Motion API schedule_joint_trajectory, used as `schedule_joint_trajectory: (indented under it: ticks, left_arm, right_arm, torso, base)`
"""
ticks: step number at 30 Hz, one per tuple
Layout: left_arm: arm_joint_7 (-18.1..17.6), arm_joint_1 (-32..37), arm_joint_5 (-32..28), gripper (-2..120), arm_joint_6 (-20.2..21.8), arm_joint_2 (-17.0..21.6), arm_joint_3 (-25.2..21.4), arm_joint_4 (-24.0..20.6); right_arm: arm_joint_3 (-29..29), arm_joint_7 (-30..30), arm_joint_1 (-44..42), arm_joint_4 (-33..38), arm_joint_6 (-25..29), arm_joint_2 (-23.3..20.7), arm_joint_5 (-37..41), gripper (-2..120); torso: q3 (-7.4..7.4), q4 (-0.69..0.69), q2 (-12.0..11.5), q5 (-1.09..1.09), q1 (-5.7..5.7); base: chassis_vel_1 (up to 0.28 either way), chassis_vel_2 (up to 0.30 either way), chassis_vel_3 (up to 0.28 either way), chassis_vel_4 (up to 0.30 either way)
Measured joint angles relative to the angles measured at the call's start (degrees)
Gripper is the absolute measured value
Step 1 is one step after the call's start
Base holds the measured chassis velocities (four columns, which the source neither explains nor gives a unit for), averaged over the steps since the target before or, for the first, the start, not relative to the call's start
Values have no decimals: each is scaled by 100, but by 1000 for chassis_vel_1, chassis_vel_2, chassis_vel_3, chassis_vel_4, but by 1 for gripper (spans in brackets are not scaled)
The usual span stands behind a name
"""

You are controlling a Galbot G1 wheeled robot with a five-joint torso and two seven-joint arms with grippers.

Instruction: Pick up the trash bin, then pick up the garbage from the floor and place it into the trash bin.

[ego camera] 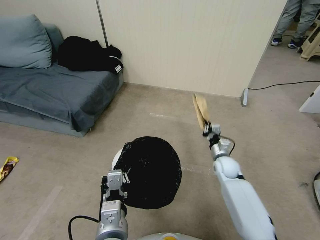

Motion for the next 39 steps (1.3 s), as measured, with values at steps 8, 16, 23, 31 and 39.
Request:
schedule_joint_trajectory:
  ticks: [8, 16, 23, 31, 39]
  left_arm:
    - [23, -67, -232, 2, 76, 42, -14, 32]
    - [49, -116, -342, 2, 112, 79, -61, 32]
    - [57, -164, -397, 2, 133, 97, -108, 16]
    - [56, -172, -428, 2, 149, 113, -105, -34]
    - [60, -158, -440, 2, 147, 121, -112, -62]
  right_arm:
    - [-822, -950, -1700, 1896, 620, -565, -133, 0]
    - [-1384, -1098, -2275, 1682, 1061, -629, -695, 0]
    - [-1444, -1276, -2579, 1353, 1373, -645, -876, 0]
    - [-1312, -1288, -2525, 998, 1459, -574, -832, 0]
    - [-1296, -1198, -2485, 942, 1378, -555, -876, 19]
  torso:
    - [0, -1, 0, 0, 0]
    - [1, 0, 0, 0, 0]
    - [0, 0, 0, -1, 0]
    - [1, -1, 0, 0, 0]
    - [1, -1, 0, -1, 0]
  base:
    - [0, 0, 0, 0]
    - [0, 0, 0, 0]
    - [0, 0, 0, 0]
    - [0, 0, 0, 0]
    - [0, 0, 0, 0]
